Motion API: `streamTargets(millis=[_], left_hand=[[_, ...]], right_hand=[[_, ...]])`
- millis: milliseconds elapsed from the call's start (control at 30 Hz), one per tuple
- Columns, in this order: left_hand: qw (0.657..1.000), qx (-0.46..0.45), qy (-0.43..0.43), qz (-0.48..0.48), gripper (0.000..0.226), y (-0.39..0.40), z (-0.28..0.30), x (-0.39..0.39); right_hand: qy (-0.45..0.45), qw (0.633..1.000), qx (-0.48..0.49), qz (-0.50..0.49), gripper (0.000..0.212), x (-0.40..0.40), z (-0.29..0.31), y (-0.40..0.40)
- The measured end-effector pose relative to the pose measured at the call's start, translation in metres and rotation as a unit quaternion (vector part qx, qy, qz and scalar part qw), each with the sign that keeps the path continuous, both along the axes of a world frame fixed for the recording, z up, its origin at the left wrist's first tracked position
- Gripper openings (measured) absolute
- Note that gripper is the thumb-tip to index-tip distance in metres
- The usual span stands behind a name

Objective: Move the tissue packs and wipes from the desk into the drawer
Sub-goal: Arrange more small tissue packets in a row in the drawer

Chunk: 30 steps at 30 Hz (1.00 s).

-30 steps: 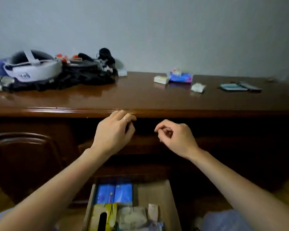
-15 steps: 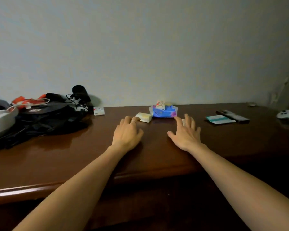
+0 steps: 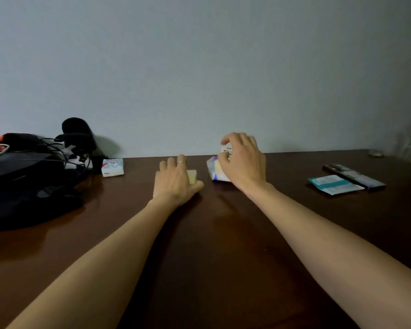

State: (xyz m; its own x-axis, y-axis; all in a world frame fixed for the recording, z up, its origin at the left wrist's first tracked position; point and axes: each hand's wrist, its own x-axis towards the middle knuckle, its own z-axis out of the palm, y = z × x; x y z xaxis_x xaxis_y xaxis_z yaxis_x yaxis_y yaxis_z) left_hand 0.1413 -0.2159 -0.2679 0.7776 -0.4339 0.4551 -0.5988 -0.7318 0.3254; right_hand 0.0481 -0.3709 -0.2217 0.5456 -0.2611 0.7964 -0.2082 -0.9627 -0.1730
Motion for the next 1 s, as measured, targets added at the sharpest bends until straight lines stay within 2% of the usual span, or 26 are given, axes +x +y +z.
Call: streamTargets(millis=[67,133,167,233,267,333,433,500,633,700,800,933,1000], left_hand=[[0.996,-0.032,-0.044,0.071,0.06,0.011,0.003,0.012],[0.985,-0.028,-0.093,0.141,0.056,0.03,0.004,0.033],[0.979,-0.015,-0.109,0.173,0.055,0.041,0.004,0.048],[0.969,0.027,-0.092,0.227,0.055,0.062,0.001,0.079],[0.967,0.048,-0.055,0.245,0.056,0.068,0.0,0.092],[0.963,0.08,0.002,0.258,0.055,0.073,-0.001,0.11],[0.964,0.105,-0.031,0.243,0.046,0.073,0.002,0.115],[0.97,0.085,-0.04,0.222,0.041,0.077,0.004,0.11],[0.983,0.058,-0.032,0.169,0.043,0.088,0.007,0.084],[0.987,0.068,-0.04,0.141,0.042,0.094,0.007,0.067],[0.99,0.078,-0.043,0.107,0.04,0.106,0.006,0.039],[0.993,0.078,-0.034,0.083,0.051,0.122,0.004,-0.002],[0.994,0.065,-0.023,0.086,0.042,0.13,0.004,-0.023]], right_hand=[[0.094,0.994,0.042,-0.041,0.05,0.027,0.007,-0.009],[0.256,0.959,0.083,-0.088,0.076,0.047,0.005,-0.015],[0.317,0.937,0.113,-0.097,0.083,0.055,-0.002,-0.018],[0.363,0.913,0.156,-0.1,0.083,0.067,-0.022,-0.023],[0.362,0.915,0.142,-0.104,0.078,0.071,-0.029,-0.024],[0.356,0.926,0.055,-0.117,0.065,0.074,-0.031,-0.023],[0.315,0.947,-0.039,-0.051,0.041,0.072,-0.027,-0.012],[0.275,0.957,-0.089,-0.006,0.03,0.073,-0.026,-0.001],[0.194,0.957,-0.213,-0.014,0.042,0.063,-0.027,0.017],[0.134,0.967,-0.216,0.008,0.061,0.051,-0.026,0.026],[0.072,0.986,-0.145,0.047,0.085,0.028,-0.029,0.041],[0.095,0.986,-0.131,0.043,0.089,-0.012,-0.033,0.059],[0.151,0.984,-0.085,0.046,0.079,-0.032,-0.034,0.068]])
